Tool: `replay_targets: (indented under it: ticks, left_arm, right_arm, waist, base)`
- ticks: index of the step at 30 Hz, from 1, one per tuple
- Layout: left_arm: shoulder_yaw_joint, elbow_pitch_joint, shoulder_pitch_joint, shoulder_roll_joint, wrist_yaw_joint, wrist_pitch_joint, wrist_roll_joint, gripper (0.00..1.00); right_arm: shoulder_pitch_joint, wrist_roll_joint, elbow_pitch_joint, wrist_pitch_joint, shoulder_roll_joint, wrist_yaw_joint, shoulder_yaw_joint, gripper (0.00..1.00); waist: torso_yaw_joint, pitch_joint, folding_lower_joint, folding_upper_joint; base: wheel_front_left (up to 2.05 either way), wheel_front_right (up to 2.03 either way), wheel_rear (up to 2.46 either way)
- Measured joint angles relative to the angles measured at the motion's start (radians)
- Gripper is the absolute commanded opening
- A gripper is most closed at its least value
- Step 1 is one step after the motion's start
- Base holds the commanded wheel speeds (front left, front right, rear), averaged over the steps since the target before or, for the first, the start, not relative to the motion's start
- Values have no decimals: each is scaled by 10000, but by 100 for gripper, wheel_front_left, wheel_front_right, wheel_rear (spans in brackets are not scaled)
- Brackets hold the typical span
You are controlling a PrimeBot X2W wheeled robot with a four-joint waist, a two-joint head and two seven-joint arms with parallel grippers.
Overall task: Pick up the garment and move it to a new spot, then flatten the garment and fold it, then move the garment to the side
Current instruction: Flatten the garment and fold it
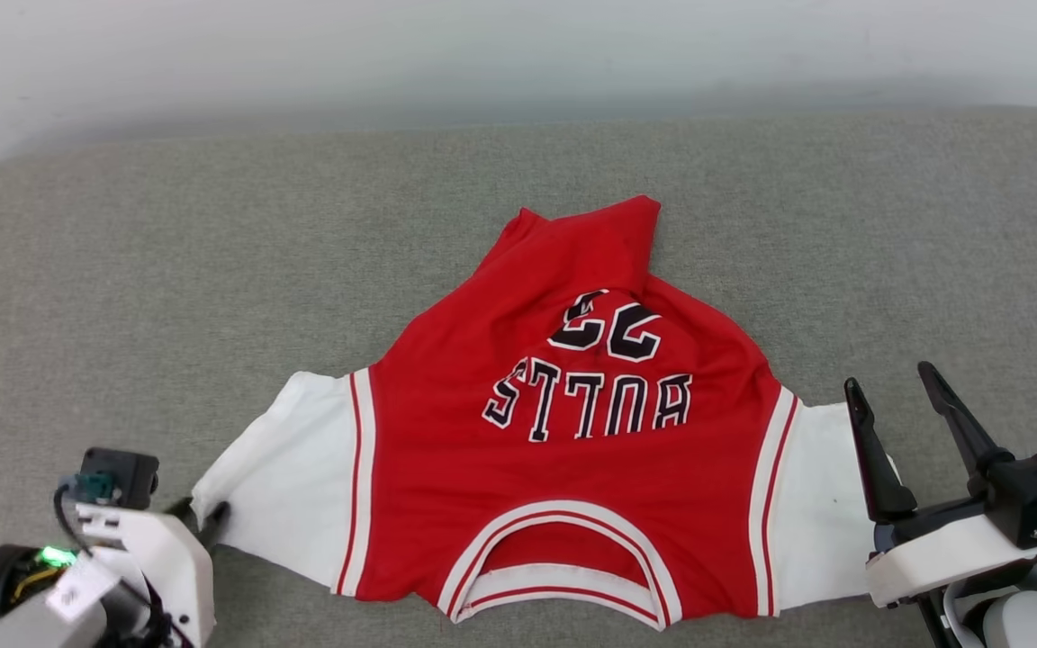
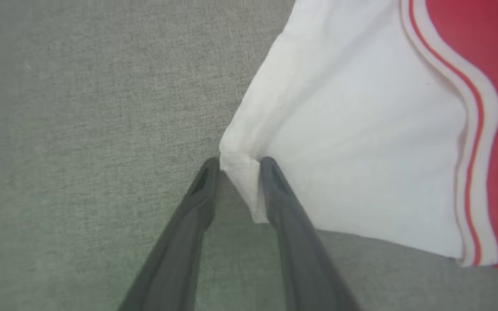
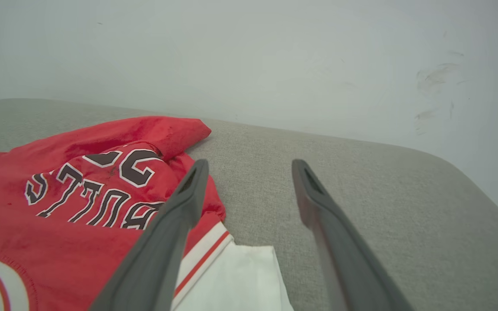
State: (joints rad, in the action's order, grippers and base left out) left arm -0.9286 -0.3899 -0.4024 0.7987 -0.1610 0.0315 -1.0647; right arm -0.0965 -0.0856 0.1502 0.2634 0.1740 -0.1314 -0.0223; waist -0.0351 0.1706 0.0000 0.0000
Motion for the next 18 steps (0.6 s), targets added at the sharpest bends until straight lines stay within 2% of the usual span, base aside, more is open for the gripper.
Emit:
replay_targets:
  ticks: [5, 9, 13, 18]
  left_arm:
    - [211, 148, -731, 190, 23, -407, 426, 100]
    - [401, 771, -1555, 456, 130, -230, 598, 100]
    - [230, 1243, -2366, 830, 468, 761, 930, 100]
    - [-232, 1540, -3027, 1012, 1131, 2742, 685, 100]
  right_arm:
    - [46, 0, -27, 0, 2, 0, 71, 100]
    - [61, 0, -63, 0, -13, 0, 71, 100]
    - [57, 0, -63, 0, -19, 0, 54, 100]
    - [12, 0, -63, 0, -2, 0, 15, 100]
  waist:
    - [185, -175, 0, 0]
    - [365, -249, 0, 0]
    - [445, -215, 0, 0]
    - [393, -152, 0, 0]
  base:
    - [0, 0, 0]
    - [0, 0, 0]
    - [0, 0, 0]
    - [0, 0, 0]
